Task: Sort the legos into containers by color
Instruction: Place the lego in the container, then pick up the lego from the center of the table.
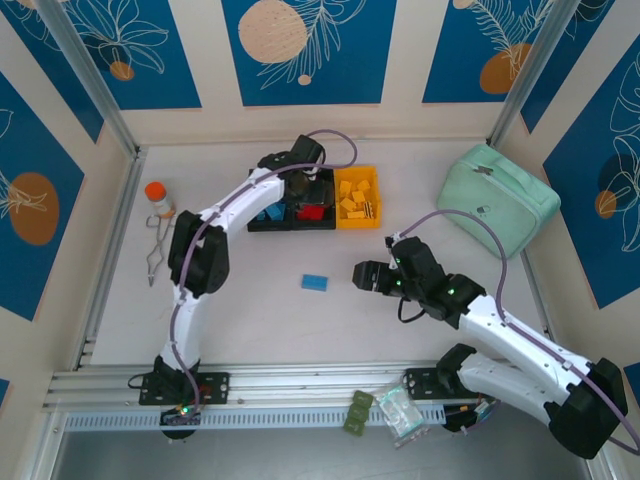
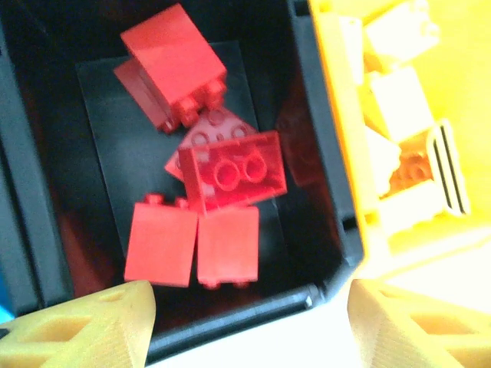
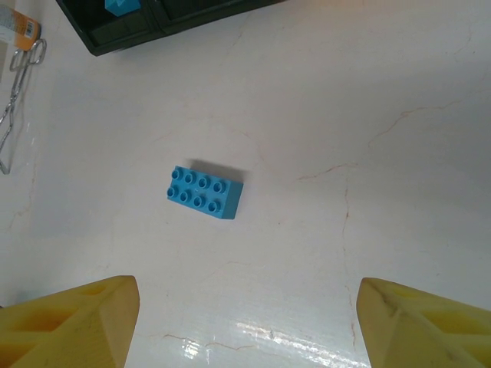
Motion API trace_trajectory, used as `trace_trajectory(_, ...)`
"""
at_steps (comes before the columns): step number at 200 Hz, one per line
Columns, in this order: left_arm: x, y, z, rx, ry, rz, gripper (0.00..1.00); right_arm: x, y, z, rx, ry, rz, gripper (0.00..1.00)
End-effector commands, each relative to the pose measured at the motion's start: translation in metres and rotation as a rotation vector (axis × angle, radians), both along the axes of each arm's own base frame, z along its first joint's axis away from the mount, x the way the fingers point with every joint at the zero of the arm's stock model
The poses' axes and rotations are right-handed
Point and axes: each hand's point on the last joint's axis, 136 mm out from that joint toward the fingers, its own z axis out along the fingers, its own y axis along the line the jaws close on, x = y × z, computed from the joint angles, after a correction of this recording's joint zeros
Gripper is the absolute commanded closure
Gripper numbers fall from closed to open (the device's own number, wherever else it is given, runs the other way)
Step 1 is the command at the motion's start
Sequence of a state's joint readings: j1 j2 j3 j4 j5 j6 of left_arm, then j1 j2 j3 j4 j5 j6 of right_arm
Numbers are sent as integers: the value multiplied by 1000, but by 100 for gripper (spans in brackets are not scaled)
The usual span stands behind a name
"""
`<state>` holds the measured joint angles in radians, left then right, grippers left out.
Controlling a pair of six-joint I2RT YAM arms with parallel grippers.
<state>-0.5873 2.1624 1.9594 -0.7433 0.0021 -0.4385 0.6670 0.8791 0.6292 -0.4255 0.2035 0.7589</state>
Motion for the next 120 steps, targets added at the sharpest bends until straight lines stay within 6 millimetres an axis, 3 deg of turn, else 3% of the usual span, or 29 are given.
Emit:
trace_trajectory(1, -25, -8, 23, -54, -18, -99, 33, -10, -3, 2, 3, 13, 19, 25)
trace_trajectory(25, -51, -12, 24, -85, -5, -224, 28, -21, -6, 1, 8, 31, 44, 25)
trace_trajectory(39, -69, -16, 24, -99, 13, -339, 20, -27, -8, -1, 12, 41, 52, 24)
trace_trajectory(66, -102, -8, 15, -46, 51, -535, 11, -37, -9, -6, 29, 63, 63, 24)
trace_trajectory(75, -110, -3, 11, -26, 54, -583, 7, -40, -9, -8, 32, 68, 66, 24)
trace_trajectory(79, -115, -2, 8, -18, 59, -609, 0, -41, -8, -9, 32, 69, 68, 24)
trace_trajectory(120, -140, 6, -6, 22, 65, -795, 1, -46, -6, -11, 34, 69, 80, 25)
